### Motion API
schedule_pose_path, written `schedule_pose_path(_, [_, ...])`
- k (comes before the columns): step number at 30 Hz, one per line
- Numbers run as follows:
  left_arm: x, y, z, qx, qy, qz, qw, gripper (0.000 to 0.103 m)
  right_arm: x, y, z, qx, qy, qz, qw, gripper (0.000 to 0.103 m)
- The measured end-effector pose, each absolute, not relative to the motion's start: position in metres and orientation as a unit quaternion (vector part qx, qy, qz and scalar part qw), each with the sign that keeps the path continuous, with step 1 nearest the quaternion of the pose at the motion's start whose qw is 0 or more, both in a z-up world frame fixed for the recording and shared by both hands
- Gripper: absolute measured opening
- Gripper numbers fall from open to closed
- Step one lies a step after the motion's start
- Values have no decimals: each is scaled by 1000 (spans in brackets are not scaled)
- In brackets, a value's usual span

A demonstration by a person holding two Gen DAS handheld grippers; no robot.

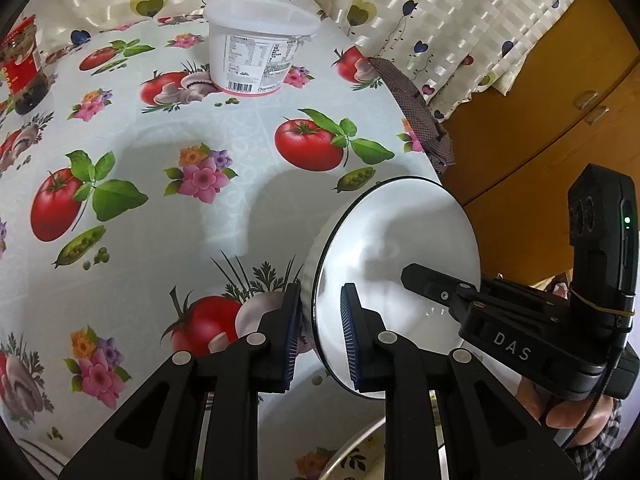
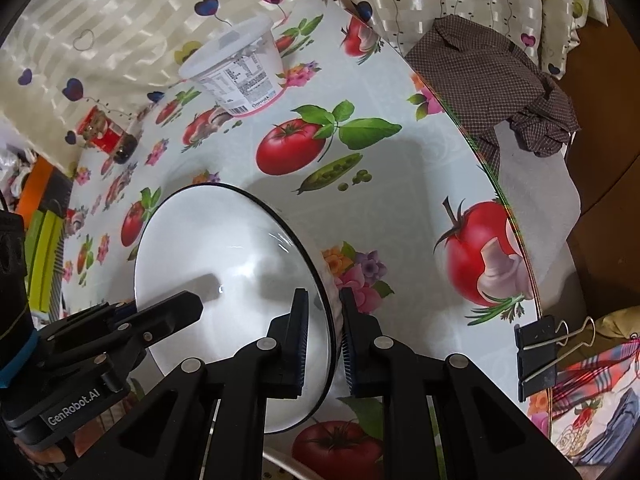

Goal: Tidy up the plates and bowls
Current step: 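Lift the second white bowl and carry it toward the floral plate with both grippers, then lower the second white bowl into the first bowl on the floral plate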

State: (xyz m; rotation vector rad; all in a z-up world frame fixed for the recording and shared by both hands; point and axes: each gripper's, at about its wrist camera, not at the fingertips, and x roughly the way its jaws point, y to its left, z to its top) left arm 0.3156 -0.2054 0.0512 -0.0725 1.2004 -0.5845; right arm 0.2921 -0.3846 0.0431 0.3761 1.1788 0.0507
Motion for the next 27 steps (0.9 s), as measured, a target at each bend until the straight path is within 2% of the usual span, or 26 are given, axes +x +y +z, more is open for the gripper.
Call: schedule_pose_path(27, [251,-186,119,-37,520,-291,802,21,216,-368,122,172,497,46,849,15])
